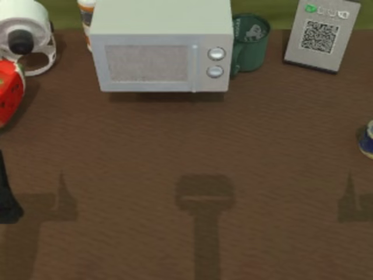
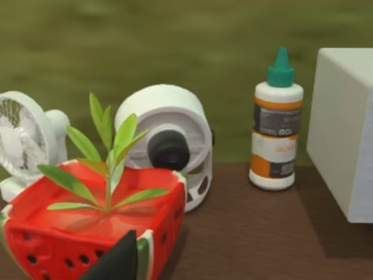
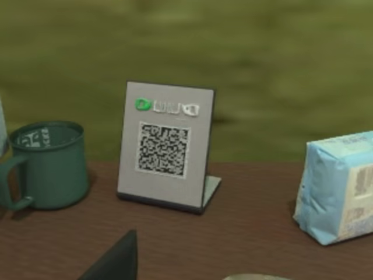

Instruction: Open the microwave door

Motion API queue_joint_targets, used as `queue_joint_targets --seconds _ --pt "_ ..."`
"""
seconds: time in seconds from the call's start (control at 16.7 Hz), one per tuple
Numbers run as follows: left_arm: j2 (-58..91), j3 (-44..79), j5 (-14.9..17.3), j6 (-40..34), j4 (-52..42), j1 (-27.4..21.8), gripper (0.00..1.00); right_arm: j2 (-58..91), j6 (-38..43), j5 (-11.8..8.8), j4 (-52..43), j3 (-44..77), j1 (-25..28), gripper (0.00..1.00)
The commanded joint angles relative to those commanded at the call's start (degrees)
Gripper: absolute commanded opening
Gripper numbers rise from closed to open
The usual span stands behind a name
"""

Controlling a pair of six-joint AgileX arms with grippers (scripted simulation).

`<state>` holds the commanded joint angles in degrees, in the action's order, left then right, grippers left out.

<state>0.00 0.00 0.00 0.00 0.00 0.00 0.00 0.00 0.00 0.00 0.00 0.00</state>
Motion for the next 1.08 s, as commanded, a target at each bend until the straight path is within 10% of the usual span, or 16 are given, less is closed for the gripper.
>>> queue_joint_targets --seconds 0.48,1.08 --pt "12.31 12.39 -1.91 -3.89 -7.49 -4.30 1.00 0.00 0.00 0.00 0.00 0.00 0.00 1.00" --pt "69.33 71.05 -9.83 -18.15 -38.28 -20.36 1.00 0.00 0.00 0.00 0.00 0.00 0.00 1.00"
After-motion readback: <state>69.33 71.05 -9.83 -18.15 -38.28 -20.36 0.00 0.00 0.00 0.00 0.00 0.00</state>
